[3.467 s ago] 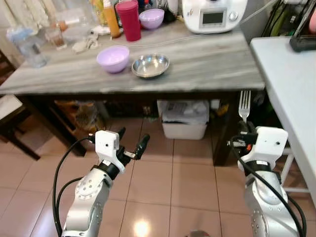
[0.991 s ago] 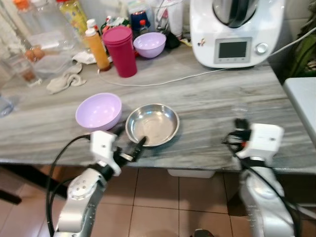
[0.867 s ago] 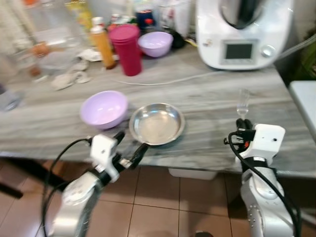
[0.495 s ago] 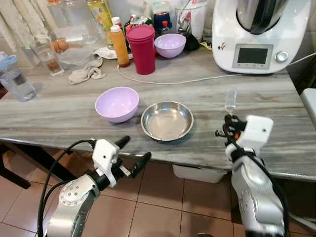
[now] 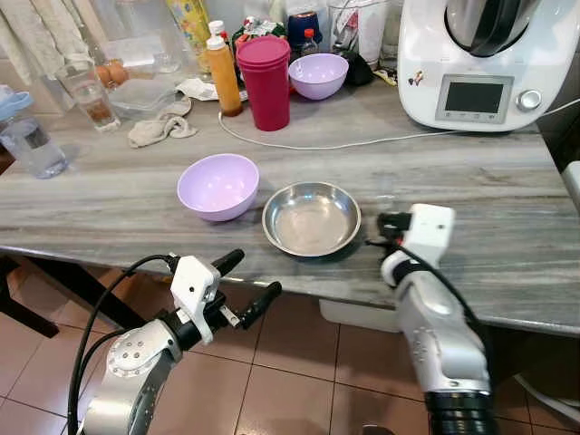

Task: Setting the table

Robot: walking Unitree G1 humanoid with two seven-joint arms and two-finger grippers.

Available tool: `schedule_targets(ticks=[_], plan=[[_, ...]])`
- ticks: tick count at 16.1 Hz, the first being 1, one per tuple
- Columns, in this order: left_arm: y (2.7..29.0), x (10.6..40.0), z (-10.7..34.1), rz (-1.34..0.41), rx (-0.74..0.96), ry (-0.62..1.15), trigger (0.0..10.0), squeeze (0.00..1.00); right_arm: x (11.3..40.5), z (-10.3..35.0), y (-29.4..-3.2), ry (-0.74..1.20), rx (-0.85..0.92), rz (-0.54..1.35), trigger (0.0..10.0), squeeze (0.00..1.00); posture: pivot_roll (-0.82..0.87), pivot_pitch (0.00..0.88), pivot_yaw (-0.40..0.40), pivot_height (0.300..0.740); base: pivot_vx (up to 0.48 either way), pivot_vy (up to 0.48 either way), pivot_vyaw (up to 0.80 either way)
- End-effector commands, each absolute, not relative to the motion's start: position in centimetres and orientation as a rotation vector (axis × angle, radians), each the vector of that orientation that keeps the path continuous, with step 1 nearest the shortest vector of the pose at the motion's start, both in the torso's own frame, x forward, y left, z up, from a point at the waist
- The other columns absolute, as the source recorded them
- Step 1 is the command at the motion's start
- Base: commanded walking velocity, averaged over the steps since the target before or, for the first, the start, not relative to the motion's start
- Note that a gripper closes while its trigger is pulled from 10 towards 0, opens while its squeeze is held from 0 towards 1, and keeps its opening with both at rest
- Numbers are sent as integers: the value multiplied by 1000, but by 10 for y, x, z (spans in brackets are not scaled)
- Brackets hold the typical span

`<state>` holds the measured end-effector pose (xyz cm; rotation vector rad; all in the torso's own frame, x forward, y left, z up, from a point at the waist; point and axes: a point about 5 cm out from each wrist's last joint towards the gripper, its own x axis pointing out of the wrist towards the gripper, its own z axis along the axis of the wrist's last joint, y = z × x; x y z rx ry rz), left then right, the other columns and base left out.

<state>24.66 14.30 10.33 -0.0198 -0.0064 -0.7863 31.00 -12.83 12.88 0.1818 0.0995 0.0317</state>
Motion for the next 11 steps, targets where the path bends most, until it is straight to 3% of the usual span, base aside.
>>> schedule_targets(ticks=[1, 11], plan=[[147, 245, 102, -788, -9, -4, 10000, 0, 312, 129, -121, 113, 177, 59, 10000, 0, -253, 127, 105, 740, 0, 0, 0], [136, 243, 100, -854, -24, -12, 10000, 0, 324, 118, -121, 179, 201, 38, 10000, 0, -256, 126, 106, 740, 0, 0, 0]])
